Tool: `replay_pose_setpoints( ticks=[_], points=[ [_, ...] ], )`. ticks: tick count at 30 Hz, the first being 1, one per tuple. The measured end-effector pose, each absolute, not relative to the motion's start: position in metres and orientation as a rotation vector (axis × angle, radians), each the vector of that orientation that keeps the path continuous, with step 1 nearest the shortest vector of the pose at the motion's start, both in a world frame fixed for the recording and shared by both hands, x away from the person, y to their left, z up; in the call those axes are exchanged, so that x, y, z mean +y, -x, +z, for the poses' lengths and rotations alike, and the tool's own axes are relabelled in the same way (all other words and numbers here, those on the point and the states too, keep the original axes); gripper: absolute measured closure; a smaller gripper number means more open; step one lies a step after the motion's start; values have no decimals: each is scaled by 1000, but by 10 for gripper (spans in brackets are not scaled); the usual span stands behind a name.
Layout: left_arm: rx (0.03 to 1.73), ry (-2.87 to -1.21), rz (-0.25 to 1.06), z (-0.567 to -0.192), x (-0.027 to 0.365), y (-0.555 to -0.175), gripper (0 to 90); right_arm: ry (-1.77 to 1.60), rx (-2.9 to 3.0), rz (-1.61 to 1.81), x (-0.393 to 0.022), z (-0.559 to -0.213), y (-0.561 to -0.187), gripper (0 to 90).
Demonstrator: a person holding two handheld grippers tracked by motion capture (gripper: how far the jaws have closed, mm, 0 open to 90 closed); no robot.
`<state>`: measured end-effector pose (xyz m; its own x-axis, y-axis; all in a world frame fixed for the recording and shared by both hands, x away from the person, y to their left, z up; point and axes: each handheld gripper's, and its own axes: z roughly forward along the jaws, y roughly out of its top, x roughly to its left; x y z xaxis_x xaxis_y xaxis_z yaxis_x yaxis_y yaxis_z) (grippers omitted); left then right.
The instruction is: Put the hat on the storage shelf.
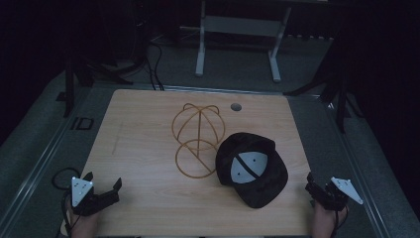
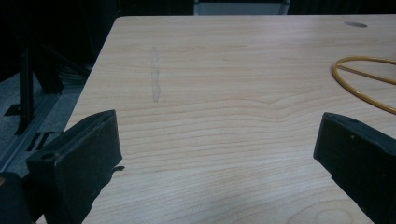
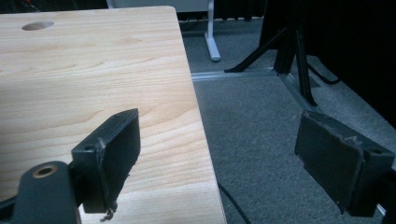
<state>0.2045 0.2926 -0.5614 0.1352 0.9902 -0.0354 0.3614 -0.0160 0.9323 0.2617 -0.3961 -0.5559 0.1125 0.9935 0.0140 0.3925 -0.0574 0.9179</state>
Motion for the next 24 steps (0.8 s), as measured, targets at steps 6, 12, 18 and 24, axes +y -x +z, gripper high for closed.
replay_pose_setpoints(
  ticks=[6,12,18,24],
  points=[
    [1340,-1539,926,-560,293,-203,12,-1579,1426,934,-396,-556,-263,139],
    [1341,-1543,932,-560,293,-203,12,-1596,1432,948,-398,-556,-264,139],
    [1351,-1540,922,-560,292,-203,12,-1597,1420,956,-400,-556,-264,138],
    [1358,-1545,921,-561,292,-204,12,-1591,1410,977,-401,-556,-265,138]
  ],
)
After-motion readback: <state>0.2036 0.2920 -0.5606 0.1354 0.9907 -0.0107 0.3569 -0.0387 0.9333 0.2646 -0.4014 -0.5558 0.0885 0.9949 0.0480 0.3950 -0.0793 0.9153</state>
